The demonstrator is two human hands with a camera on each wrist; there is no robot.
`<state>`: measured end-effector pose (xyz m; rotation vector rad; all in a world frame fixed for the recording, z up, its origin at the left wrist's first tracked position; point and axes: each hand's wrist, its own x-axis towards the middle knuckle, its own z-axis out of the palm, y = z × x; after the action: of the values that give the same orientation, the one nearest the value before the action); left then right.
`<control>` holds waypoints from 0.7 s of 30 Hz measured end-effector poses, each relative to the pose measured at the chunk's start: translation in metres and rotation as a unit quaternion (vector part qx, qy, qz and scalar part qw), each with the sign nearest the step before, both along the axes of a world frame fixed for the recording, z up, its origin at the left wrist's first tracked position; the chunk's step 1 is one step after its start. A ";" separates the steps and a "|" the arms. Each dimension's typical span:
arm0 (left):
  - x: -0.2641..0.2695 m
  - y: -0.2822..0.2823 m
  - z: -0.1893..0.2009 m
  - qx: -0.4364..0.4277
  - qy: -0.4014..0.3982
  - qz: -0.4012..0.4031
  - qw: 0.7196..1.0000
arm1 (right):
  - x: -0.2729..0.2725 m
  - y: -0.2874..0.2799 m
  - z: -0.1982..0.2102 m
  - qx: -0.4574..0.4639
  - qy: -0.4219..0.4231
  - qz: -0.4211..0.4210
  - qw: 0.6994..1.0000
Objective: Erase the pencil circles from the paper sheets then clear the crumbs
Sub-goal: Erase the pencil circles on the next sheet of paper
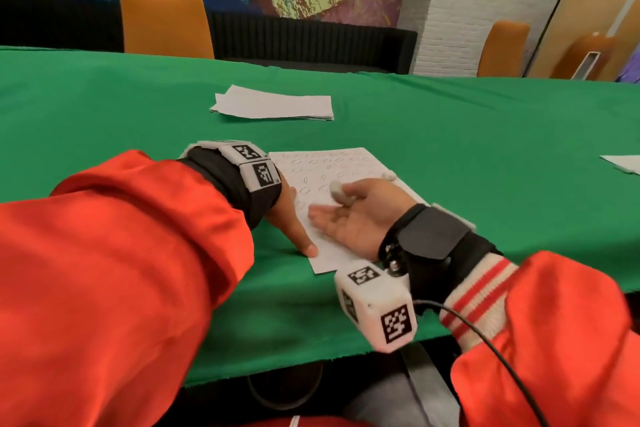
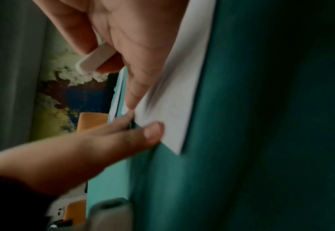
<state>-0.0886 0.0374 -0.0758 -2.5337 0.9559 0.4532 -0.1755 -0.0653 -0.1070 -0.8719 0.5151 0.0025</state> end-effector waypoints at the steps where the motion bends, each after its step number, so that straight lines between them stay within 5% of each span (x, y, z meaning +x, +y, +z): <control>1: -0.001 0.000 0.000 0.002 -0.003 -0.002 1.000 | 0.001 0.002 -0.004 0.001 0.012 0.007 1.000; 8: 0.001 0.000 -0.002 -0.005 0.014 0.004 1.000 | -0.003 -0.063 -0.002 -0.027 -0.001 -0.256 0.966; 16: 0.006 -0.001 -0.004 0.005 0.003 0.008 1.000 | -0.002 0.007 -0.003 0.017 -0.017 -0.013 1.000; 21: 0.008 -0.001 -0.003 -0.002 0.011 0.007 1.000 | -0.008 -0.043 -0.007 0.063 -0.055 -0.188 0.979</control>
<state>-0.0805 0.0368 -0.0792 -2.5453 0.9494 0.4847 -0.1837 -0.1080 -0.1142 -0.6371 0.5638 -0.3544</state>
